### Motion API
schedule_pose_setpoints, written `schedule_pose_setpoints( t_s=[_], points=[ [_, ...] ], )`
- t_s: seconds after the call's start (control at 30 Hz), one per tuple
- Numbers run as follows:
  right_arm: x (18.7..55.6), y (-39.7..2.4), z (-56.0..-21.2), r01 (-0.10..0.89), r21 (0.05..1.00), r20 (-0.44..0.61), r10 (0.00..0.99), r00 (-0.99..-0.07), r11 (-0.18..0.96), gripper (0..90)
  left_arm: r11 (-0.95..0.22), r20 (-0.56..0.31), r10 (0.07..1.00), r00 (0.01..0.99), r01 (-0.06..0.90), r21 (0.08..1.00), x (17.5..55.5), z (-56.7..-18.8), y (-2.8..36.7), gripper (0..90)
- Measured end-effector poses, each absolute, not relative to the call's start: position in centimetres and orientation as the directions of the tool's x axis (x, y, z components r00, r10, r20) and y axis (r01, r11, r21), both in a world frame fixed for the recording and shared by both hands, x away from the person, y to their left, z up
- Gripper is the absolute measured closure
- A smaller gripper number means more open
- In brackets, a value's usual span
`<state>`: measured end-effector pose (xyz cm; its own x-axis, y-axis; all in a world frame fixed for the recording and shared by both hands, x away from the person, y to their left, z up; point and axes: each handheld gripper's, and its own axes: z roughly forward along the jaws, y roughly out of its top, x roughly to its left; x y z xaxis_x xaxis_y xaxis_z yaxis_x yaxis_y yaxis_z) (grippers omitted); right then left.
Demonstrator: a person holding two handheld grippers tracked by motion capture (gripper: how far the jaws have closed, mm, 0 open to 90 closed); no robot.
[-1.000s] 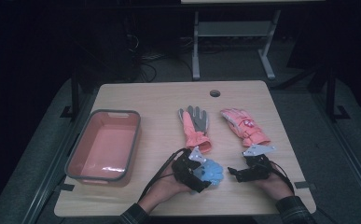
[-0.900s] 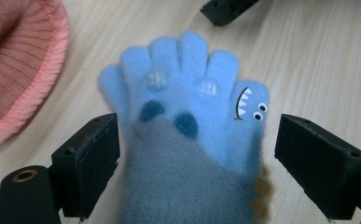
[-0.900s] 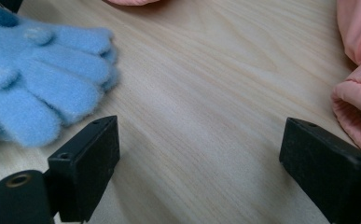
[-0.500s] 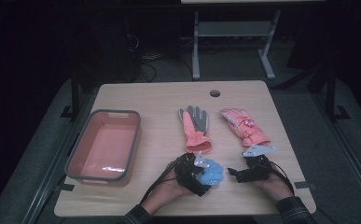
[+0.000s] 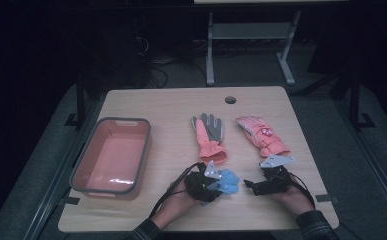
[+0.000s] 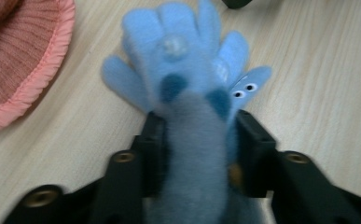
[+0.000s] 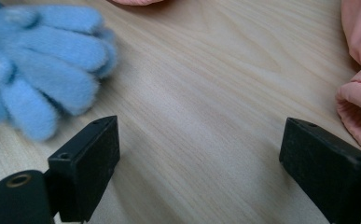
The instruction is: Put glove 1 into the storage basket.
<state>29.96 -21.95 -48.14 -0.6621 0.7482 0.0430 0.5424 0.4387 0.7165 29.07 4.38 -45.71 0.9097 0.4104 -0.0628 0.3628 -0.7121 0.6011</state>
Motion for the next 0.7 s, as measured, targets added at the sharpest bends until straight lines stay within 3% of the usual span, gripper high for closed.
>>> schedule_pose_setpoints(
  t_s=[0.2,0.7],
  points=[
    [29.9,-22.0,-48.2,0.537,0.718,0.039,0.744,-0.667,0.443,11.5,-0.674,-0.155,0.415,0.897,0.417,0.610,29.8,-45.8,4.8,69.2],
    [29.9,-22.0,-48.2,0.538,0.718,0.040,0.745,-0.666,0.442,11.5,-0.592,-0.227,0.429,0.875,0.462,0.661,30.5,-42.5,7.1,71.0]
  ],
)
